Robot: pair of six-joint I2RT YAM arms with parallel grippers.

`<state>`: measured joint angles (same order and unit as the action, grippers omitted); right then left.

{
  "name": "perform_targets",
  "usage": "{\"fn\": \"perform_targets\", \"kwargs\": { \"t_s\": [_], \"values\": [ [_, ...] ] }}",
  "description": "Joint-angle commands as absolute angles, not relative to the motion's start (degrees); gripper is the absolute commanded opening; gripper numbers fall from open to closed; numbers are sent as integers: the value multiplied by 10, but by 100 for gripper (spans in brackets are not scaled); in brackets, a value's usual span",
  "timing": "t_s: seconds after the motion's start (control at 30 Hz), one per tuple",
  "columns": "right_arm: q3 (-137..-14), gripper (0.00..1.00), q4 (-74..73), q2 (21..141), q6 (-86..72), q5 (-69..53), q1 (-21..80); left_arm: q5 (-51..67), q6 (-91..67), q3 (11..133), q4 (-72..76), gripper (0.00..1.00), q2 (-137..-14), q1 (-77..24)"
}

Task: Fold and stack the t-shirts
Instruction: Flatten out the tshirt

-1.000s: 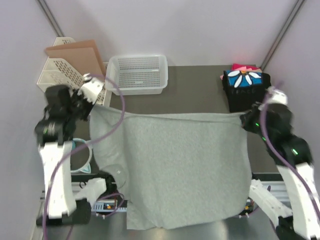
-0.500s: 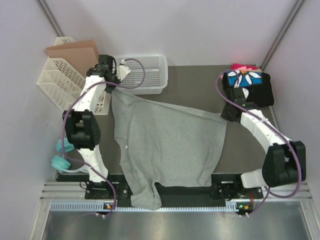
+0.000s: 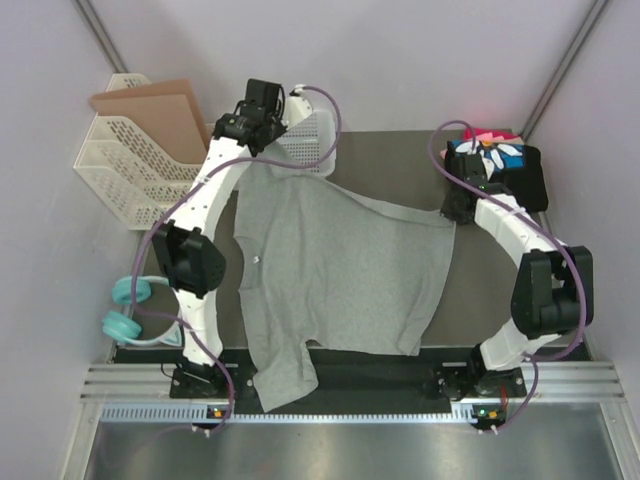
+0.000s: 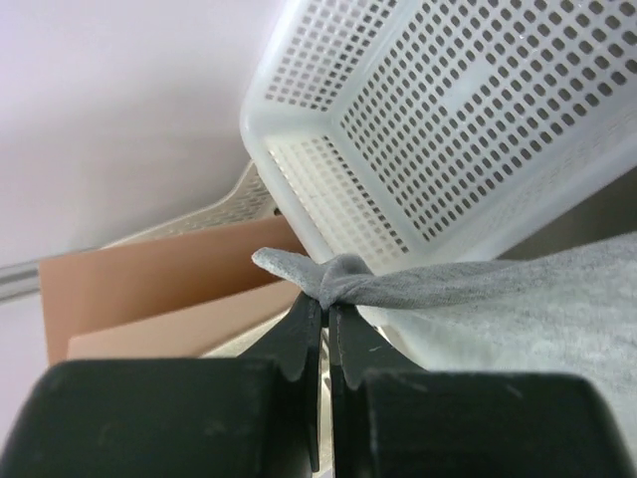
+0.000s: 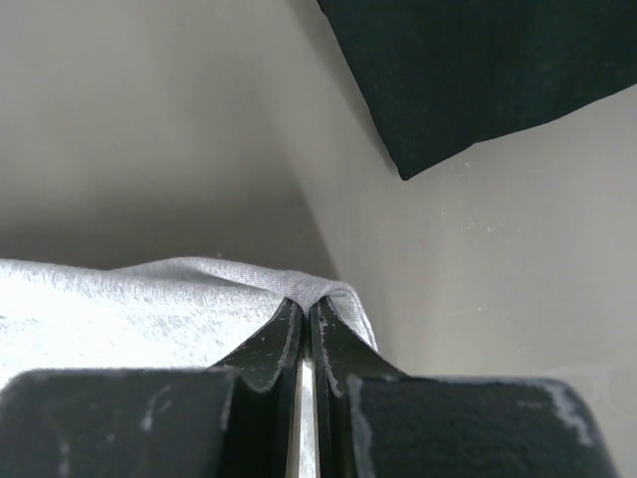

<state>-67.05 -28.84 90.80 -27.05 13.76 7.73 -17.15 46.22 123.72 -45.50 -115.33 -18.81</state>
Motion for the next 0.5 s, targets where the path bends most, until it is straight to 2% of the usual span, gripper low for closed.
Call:
{"fn": "perform_targets", "kwargs": {
  "t_s": [0.0, 0.13, 0.47],
  "values": [
    [-699, 0, -272, 921, -257, 144, 70, -184, 415, 1197, -487, 0, -1114, -178],
    [-693, 0, -268, 922, -254, 168, 69, -189, 421, 1077, -439, 0, -1015, -178],
    [-743, 0, -282, 954, -243, 194, 69, -214, 430, 979, -437, 0, -932, -163]
  ]
}}
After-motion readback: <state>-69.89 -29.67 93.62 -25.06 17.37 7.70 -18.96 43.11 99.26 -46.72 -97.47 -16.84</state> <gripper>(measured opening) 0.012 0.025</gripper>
